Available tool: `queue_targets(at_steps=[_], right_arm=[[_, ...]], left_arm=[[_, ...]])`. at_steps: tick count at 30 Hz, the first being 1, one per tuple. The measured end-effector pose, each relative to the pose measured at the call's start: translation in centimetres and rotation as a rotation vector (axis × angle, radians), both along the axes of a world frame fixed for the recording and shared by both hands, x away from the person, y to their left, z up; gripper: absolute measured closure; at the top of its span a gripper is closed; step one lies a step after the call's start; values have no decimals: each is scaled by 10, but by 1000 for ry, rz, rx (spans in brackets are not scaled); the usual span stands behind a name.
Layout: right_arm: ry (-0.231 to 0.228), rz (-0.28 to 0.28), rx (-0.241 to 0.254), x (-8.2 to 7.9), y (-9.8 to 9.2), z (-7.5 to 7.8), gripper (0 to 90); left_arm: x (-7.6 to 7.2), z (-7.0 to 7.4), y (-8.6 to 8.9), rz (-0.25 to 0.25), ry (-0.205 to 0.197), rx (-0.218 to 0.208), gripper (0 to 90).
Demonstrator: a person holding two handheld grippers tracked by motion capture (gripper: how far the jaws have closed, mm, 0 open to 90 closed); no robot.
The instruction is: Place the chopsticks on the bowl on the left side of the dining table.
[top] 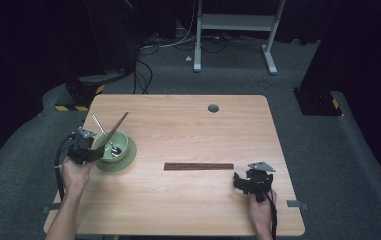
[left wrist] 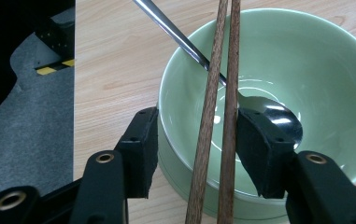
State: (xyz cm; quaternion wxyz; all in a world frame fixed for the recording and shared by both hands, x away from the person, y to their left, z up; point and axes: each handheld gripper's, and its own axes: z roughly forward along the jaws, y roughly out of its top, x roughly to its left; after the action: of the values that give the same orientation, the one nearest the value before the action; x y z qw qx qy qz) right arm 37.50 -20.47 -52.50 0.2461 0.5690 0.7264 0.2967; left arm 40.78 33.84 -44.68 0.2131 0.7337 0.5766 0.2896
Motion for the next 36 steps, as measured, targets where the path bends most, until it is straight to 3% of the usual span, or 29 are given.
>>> queue_targets(at_steps=[18,36], right_arm=[[0,0,0,0,0,0,139],[0,0,0,0,0,0,139]], left_arm=[[8,0,12,48,16,3,445],[11,-2,22,89,23,-25,406]])
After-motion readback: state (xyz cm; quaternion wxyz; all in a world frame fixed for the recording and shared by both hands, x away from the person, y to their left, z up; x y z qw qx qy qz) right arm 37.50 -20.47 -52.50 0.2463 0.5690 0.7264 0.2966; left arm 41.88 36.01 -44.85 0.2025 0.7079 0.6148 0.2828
